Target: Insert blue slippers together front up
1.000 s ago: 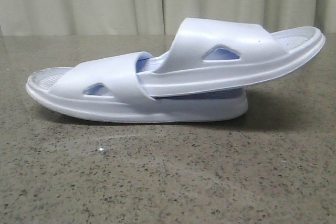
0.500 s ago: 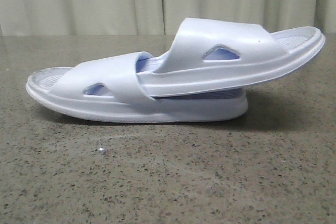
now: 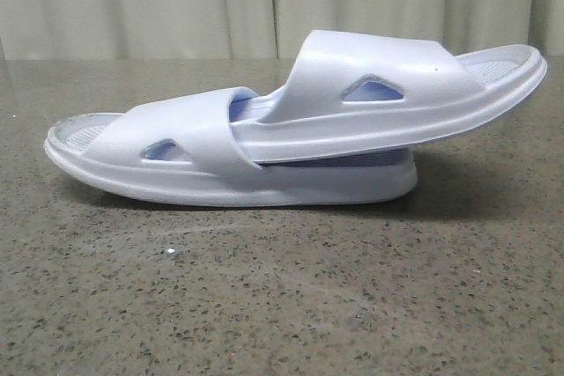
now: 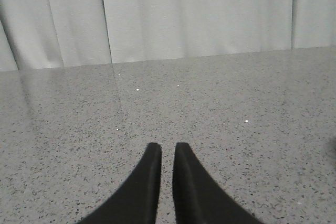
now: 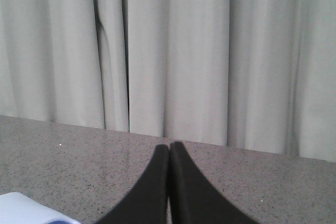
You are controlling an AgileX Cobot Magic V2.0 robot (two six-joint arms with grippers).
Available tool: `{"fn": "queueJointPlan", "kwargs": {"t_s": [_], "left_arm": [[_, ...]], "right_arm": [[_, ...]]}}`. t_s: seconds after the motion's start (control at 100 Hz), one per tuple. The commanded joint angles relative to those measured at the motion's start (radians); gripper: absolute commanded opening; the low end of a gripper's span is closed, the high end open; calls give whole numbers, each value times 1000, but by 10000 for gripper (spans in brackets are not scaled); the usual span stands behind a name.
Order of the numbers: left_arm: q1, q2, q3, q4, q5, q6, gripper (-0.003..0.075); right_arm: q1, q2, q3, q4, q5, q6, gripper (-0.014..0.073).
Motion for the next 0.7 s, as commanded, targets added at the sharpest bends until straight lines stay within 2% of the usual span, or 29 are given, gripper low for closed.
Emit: {"fn": "queueJointPlan", "kwargs": {"t_s": [0.0,0.12,0.2,0.29,0.3,0.31,0.41,0.47,0.48,0.52,0.56,0.62,0.69], "left_arm": [[2,-29,9,0,-68,-12,16],[2,-29,9,0,-68,-12,16],[2,-29,9,0,-68,-12,16],[2,-29,9,0,-68,-12,16],[2,-29,9,0,-68,-12,16],[2,-29,9,0,-68,-12,16],[2,-29,9,0,-68,-12,16],[2,-29,9,0,-68,-12,16],[2,-29,9,0,-68,-12,16],[2,-29,9,0,-68,-12,16],[2,-29,9,0,-68,-12,16],[2,-29,9,0,-68,-12,16],[2,-29,9,0,-68,-12,16]], "right_arm": [[2,13,-25,0,-13,-14,-107],[2,4,-25,-25,2,15,-107],[2,4,-25,-143,2,165,-107],[2,4,-25,-358,2,384,-107],[2,4,-25,-396,2,445,-107],[2,4,-25,-416,2,445,-107],[2,4,-25,-683,2,745,-107],[2,4,-25,-904,2,944,-107],[2,4,-25,-904,2,968,-107],[2,4,-22,-1078,0,1113,-107],[2,4,-17,-1181,-5,1221,-107],[2,4,-3,-1267,-18,1320,-107],[2,4,25,-1269,-46,1322,-107]]}}
